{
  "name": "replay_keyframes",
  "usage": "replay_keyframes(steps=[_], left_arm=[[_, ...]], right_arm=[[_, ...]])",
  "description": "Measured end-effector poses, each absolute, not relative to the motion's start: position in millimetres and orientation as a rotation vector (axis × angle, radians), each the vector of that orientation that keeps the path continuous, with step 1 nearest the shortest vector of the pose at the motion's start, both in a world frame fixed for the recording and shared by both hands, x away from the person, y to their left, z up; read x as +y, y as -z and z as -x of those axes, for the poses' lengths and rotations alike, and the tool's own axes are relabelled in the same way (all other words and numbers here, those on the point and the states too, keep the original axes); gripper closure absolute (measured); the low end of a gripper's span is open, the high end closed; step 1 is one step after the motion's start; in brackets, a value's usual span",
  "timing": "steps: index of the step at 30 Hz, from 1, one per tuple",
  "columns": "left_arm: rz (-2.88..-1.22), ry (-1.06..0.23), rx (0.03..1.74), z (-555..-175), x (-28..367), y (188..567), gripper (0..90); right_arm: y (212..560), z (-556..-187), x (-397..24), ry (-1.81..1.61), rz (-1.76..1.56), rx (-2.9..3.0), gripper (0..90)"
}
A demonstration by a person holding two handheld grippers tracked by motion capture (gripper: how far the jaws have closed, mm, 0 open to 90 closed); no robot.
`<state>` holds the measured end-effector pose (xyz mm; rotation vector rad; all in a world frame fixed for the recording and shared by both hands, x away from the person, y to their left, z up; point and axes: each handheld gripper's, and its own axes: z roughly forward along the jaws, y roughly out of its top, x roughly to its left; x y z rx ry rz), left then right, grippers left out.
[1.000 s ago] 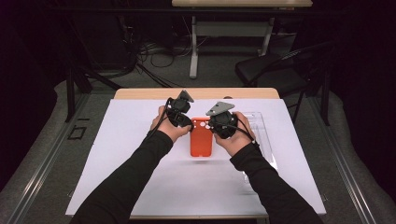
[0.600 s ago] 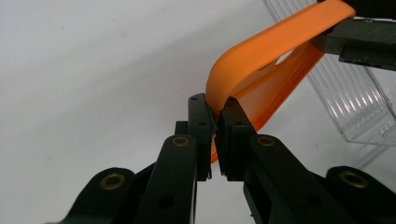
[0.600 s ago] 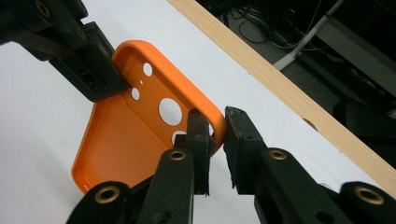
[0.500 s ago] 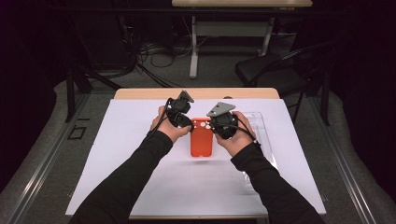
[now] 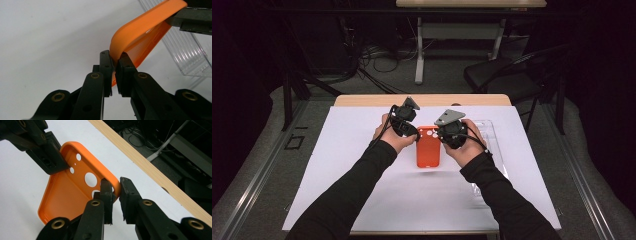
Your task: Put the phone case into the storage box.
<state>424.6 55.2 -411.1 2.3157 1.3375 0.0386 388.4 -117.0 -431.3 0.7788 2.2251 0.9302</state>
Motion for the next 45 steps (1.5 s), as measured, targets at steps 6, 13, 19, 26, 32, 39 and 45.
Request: replay_keyframes(steps=[6, 13, 19, 26, 32, 39, 45], left_arm=[[-2.315, -0.035, 1.336, -424.7, 55.2, 411.4, 84.1], [-2.314, -0.031, 1.333, -424.7, 55.1, 411.4, 84.0], [-2.314, -0.031, 1.332, -424.6, 55.4, 411.0, 83.9], [-2.310, -0.028, 1.331, -424.8, 55.8, 411.2, 82.4], [-2.310, -0.017, 1.302, -425.0, 55.7, 413.1, 74.9], [-2.302, -0.019, 1.262, -424.1, 59.6, 416.3, 62.3], [-2.305, -0.028, 1.204, -420.0, 66.1, 418.2, 53.2]], right_arm=[[431.5, -389.0, -117.6, -0.936, -0.778, 2.230, 82.0], [431.4, -389.3, -118.3, -0.937, -0.774, 2.232, 82.1], [430.5, -389.2, -118.4, -0.937, -0.768, 2.236, 82.1], [430.4, -389.5, -118.4, -0.938, -0.766, 2.236, 82.2], [429.6, -388.9, -117.4, -0.948, -0.764, 2.229, 82.2], [429.6, -390.0, -119.0, -0.944, -0.763, 2.230, 82.2], [428.9, -390.8, -121.3, -0.951, -0.760, 2.232, 82.1]])
